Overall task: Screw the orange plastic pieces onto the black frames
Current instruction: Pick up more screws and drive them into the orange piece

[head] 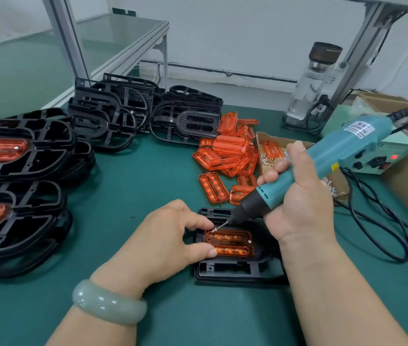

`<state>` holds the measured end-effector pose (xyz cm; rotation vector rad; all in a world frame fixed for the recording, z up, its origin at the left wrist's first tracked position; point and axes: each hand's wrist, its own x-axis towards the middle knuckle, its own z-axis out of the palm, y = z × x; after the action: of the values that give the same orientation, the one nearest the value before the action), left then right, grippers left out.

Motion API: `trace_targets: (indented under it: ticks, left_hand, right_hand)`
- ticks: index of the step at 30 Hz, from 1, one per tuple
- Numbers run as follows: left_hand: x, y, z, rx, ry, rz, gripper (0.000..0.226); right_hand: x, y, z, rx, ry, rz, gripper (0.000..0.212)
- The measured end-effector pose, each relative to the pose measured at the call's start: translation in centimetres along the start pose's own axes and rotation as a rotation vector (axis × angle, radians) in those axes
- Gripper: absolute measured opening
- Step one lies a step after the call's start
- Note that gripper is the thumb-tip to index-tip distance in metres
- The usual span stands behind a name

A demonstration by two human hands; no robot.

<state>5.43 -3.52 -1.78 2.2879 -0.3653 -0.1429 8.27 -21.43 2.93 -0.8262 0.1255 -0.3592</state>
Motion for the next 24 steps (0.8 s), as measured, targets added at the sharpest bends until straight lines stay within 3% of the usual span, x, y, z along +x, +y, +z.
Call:
trace_targets:
  ticks: [24]
  left_hand:
    - [-0.1, -0.1, -0.1, 0.024, 0.006, 0.027, 0.037]
  right_hand:
    - [-0.3, 0.8, 1.0, -0.151, -0.156, -0.056, 0.013]
